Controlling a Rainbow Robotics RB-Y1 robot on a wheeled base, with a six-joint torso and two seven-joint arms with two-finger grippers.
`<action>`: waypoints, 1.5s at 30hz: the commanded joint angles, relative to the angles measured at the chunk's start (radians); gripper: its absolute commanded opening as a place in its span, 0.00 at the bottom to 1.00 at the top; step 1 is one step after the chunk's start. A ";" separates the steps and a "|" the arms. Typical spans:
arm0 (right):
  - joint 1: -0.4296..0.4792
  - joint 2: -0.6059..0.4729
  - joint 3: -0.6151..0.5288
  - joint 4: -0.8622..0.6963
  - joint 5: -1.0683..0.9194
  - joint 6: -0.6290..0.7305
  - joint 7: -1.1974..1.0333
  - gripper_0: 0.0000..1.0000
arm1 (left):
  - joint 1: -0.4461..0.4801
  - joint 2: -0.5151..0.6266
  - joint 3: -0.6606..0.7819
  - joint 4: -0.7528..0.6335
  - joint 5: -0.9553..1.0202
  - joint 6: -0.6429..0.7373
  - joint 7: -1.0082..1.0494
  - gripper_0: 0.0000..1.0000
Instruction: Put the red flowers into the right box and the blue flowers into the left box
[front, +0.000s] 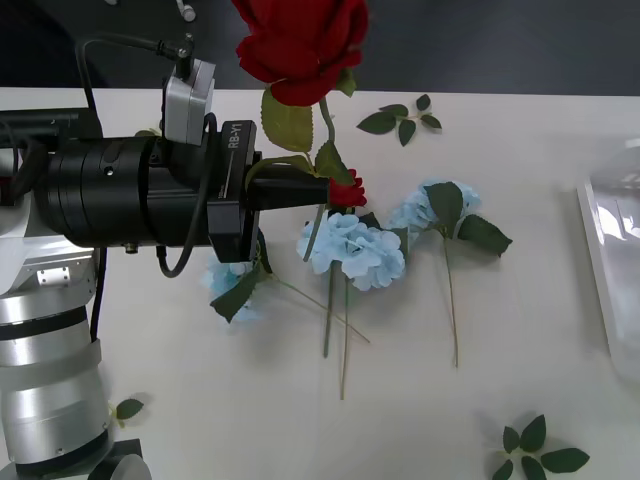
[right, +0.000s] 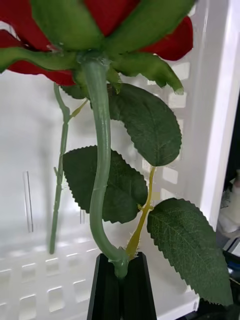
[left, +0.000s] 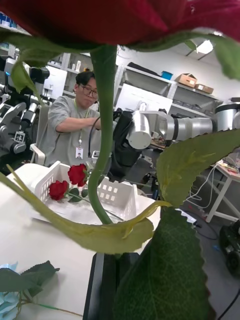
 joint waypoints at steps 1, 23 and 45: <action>-0.034 -0.013 -0.019 -0.002 0.013 -0.050 0.000 0.00 | -0.026 -0.004 -0.009 -0.024 -0.004 0.008 -0.015 0.00; -0.127 0.001 0.084 0.116 0.065 -0.189 -0.026 0.00 | -0.026 -0.004 -0.009 -0.024 -0.004 0.008 -0.015 0.00; -0.142 0.002 0.070 0.088 -0.041 -0.225 -0.018 0.26 | -0.026 -0.004 -0.009 -0.024 -0.004 0.008 -0.015 0.00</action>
